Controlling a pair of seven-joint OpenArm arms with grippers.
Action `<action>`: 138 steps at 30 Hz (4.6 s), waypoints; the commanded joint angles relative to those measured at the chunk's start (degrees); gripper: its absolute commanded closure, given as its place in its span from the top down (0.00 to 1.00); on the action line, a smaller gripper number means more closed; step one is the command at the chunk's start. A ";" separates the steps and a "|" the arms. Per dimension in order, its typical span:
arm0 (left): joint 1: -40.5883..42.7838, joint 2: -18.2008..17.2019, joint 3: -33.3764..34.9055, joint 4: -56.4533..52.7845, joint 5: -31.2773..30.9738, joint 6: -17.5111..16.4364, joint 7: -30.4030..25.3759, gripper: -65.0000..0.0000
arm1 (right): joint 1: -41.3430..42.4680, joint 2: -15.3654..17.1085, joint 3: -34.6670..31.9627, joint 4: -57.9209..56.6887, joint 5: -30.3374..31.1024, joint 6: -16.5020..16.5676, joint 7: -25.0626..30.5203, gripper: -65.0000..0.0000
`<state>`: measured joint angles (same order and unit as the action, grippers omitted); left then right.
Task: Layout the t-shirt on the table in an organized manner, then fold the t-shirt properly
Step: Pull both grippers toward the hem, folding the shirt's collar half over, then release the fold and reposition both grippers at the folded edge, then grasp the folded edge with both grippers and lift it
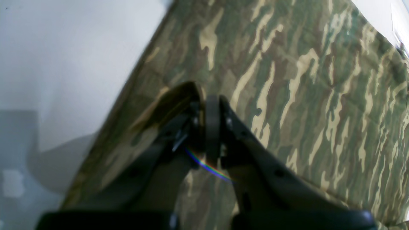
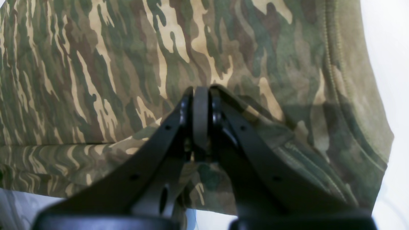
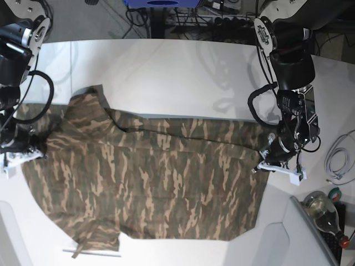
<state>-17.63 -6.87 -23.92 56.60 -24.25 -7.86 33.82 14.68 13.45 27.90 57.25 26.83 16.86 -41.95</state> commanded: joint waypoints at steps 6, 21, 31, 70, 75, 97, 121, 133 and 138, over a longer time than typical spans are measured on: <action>-1.67 -0.73 -0.12 1.03 -0.76 -0.27 -1.16 0.00 | 1.10 1.10 0.28 0.81 0.82 -0.29 2.70 0.01; -1.76 -1.43 3.92 -2.93 -0.76 3.95 -6.79 0.00 | 0.22 1.18 -0.16 0.72 0.82 -4.25 5.87 0.01; -1.84 -1.35 4.98 -2.49 -0.76 4.03 -6.79 0.00 | 0.22 1.10 0.36 0.72 0.82 -4.42 5.87 0.19; 26.11 -2.14 -13.40 23.45 -0.85 -6.78 -6.70 0.89 | -23.60 -12.71 -6.14 25.95 1.17 -3.90 2.35 0.43; 26.11 -2.22 -13.40 23.18 -0.85 -6.78 -6.61 0.89 | -21.49 -12.62 -6.23 26.13 1.17 -3.90 2.26 0.01; 26.11 -2.22 -12.87 23.01 -0.76 -6.78 -6.26 0.89 | 14.20 0.39 -22.14 -8.16 0.82 -4.42 8.24 0.11; 13.28 -2.22 -8.03 3.75 -1.11 -7.04 -6.88 0.89 | -21.31 -4.09 -2.98 36.50 1.26 -3.98 10.00 0.75; 10.64 -1.52 -4.08 0.76 -0.94 -9.42 -6.88 0.89 | -22.81 -12.44 11.97 30.97 1.26 3.23 9.56 0.75; 10.55 -1.43 -4.08 0.76 -1.02 -9.42 -6.88 0.67 | -20.26 -15.87 23.40 26.66 1.35 3.40 9.47 0.82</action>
<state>-6.52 -7.94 -27.97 56.82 -25.10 -17.04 26.65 -6.39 -3.11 51.35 82.85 27.05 19.94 -34.04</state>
